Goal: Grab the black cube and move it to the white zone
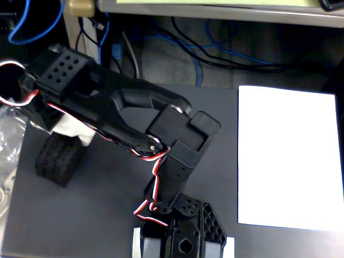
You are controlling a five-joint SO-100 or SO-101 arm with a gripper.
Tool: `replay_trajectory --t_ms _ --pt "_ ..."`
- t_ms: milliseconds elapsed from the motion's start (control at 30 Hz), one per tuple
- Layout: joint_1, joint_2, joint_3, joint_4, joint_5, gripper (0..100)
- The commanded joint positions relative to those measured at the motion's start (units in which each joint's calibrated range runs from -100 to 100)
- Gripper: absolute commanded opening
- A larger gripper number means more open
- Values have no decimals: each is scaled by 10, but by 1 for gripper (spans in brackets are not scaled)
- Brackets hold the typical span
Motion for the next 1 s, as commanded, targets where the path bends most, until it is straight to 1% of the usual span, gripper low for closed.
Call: replay_trajectory --t_ms 0,167,333,767,867,967 --pt "38 -31 -99 50 -23 1" --pt "111 -31 -175 95 -23 1" --pt "197 -31 -223 108 -24 1" --pt "462 -32 -234 99 -25 1" --pt "506 -35 -265 106 -25 1" --pt "531 -84 -305 133 -24 1"
